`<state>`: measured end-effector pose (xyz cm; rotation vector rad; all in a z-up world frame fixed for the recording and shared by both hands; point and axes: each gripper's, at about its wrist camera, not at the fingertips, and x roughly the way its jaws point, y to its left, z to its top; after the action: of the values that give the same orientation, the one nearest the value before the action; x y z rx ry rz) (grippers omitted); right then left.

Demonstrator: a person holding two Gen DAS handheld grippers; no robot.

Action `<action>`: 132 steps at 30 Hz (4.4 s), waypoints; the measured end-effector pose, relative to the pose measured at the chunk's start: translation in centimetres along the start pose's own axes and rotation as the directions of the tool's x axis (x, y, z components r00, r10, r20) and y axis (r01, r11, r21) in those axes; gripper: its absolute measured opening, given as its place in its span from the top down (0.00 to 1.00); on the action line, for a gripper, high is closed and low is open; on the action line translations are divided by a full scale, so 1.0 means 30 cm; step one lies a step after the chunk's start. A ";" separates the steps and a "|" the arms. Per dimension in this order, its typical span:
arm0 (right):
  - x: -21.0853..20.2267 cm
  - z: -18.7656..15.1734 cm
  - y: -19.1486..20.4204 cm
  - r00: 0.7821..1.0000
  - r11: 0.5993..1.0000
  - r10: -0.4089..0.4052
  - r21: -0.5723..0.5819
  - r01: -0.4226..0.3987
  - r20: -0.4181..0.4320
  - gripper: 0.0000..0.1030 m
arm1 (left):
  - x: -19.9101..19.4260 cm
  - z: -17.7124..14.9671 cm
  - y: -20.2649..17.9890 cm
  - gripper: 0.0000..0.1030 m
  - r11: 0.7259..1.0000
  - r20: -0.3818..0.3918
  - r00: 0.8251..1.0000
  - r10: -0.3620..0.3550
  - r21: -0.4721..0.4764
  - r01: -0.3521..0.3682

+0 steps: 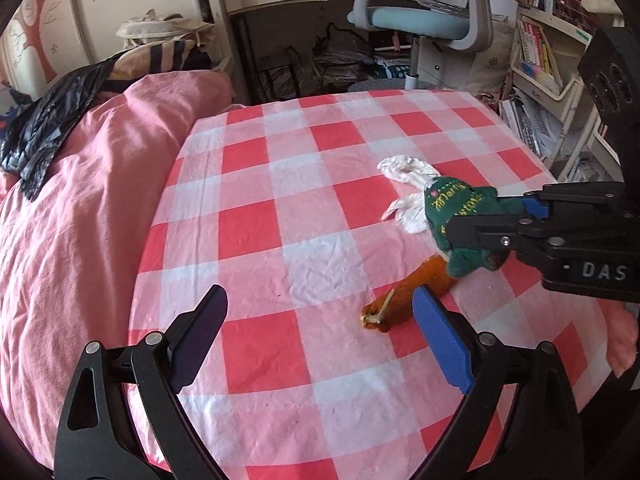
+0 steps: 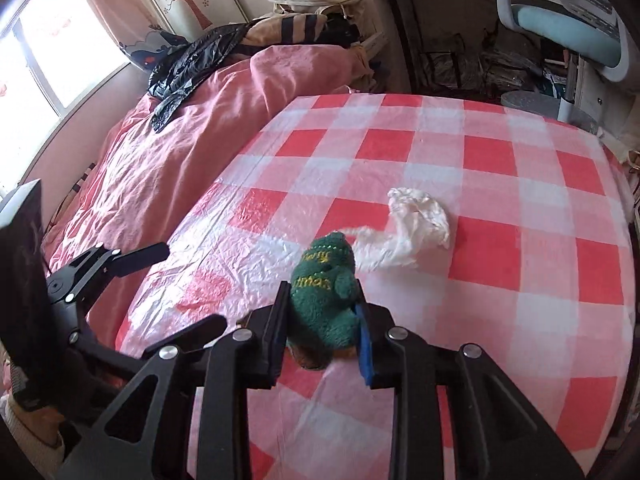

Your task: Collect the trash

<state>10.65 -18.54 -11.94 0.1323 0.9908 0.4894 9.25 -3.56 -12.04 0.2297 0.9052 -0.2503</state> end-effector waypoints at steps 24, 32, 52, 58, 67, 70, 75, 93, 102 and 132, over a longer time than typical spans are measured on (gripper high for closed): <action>0.008 -0.075 -0.154 0.986 0.992 -0.123 -0.015 0.122 -0.109 0.62 | 0.144 0.008 -0.173 0.80 0.983 -0.148 0.977 -0.151 0.078 0.164; -0.023 -0.070 -0.106 0.993 0.995 -0.100 -0.022 0.099 -0.062 0.69 | 0.057 -0.007 -0.133 0.82 0.991 -0.090 0.988 -0.123 0.031 0.126; -0.095 -0.179 0.033 0.988 0.988 -0.146 -0.048 0.144 -0.050 0.69 | -0.171 -0.102 0.032 0.82 0.990 0.029 0.998 -0.054 -0.130 0.057; -0.090 -0.192 0.032 0.982 0.983 -0.181 -0.035 0.179 -0.054 0.68 | -0.186 -0.127 0.059 0.82 0.988 0.033 0.999 -0.043 -0.149 0.047; -0.062 -0.190 0.021 0.975 0.977 -0.213 -0.023 0.212 -0.067 0.56 | -0.215 -0.105 0.050 0.82 0.993 0.075 0.997 -0.007 -0.119 0.016; -0.063 -0.187 0.015 0.973 0.975 -0.221 -0.018 0.220 -0.063 0.52 | -0.219 -0.094 0.043 0.82 0.994 0.088 0.996 0.004 -0.105 0.005; -0.058 -0.189 0.010 0.971 0.973 -0.229 -0.023 0.228 -0.072 0.51 | -0.225 -0.080 0.035 0.82 0.996 0.101 0.995 0.015 -0.091 -0.006; -0.059 -0.184 0.035 0.970 0.969 -0.238 -0.074 0.235 -0.047 0.70 | -0.217 -0.071 0.037 0.82 0.995 0.100 0.995 0.008 -0.097 0.002; -0.028 -0.176 0.030 0.959 0.959 -0.279 -0.075 0.274 -0.057 0.70 | -0.230 -0.033 0.068 0.81 0.989 0.124 0.992 -0.013 -0.143 0.031; 0.026 -0.166 0.125 0.944 0.938 -0.327 -0.133 0.319 -0.043 0.70 | -0.282 -0.033 0.156 0.81 0.971 0.141 0.990 -0.022 -0.234 0.055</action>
<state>5.62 -15.43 -14.06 -0.1588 1.0194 0.2520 4.96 2.15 -5.47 -0.0269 0.7949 -0.1891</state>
